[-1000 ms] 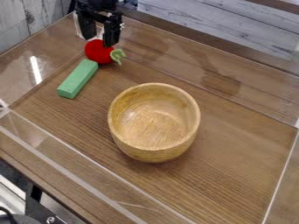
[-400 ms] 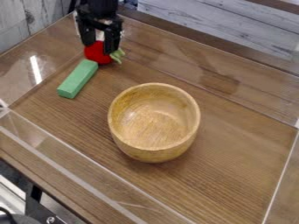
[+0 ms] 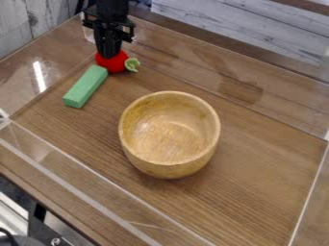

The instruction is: Move the red object to the right side of the table

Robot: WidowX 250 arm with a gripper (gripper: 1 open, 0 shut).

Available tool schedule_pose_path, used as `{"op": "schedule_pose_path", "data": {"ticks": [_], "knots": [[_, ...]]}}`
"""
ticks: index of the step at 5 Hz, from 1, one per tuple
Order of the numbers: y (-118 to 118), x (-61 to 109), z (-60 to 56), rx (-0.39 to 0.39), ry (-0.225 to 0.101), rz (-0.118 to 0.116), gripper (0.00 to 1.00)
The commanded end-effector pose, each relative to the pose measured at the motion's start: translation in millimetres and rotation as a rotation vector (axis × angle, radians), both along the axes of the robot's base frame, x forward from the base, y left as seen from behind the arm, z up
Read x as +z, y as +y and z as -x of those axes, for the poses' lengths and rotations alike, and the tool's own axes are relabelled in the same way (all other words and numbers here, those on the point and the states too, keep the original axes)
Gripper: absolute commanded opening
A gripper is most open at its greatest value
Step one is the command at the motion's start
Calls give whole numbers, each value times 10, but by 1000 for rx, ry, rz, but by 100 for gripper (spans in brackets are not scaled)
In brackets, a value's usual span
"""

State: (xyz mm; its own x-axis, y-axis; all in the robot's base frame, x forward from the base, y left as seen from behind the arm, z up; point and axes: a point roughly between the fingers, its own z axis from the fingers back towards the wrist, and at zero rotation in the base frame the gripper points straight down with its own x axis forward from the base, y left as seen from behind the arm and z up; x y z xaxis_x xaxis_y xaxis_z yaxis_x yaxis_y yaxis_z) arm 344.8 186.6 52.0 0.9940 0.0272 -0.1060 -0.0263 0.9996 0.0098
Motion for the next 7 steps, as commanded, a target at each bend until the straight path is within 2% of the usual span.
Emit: {"op": "schedule_pose_path", "data": {"ticks": [1, 2, 3, 5, 6, 7], "knots": [[-69, 568, -47, 17, -114, -47, 0], [-194, 835, -55, 35, -156, -49, 0], [-585, 946, -69, -1, -164, -25, 0], [-1506, 938, -170, -151, -148, 29, 0], [-1940, 949, -202, -199, -147, 50, 0], [-2282, 923, -254, -228, -144, 59, 0]]}}
